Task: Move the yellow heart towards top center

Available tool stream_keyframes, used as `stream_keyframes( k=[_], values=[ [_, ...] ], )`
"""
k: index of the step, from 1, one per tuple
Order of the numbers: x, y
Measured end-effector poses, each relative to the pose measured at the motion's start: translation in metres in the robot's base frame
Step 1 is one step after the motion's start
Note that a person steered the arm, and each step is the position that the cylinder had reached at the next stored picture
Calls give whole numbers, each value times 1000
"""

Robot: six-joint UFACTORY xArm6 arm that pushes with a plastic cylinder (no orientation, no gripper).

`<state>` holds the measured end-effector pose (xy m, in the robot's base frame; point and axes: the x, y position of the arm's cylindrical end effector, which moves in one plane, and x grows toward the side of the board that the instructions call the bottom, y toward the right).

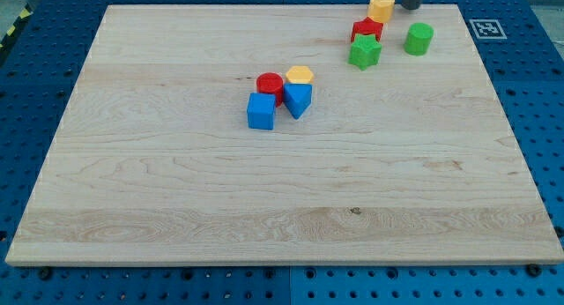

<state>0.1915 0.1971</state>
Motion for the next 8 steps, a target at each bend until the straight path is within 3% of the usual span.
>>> stream_keyframes(
  k=[2,4,6,8],
  values=[
    [0,-101],
    [1,-93],
    [0,-20],
    [13,-20]
  ],
)
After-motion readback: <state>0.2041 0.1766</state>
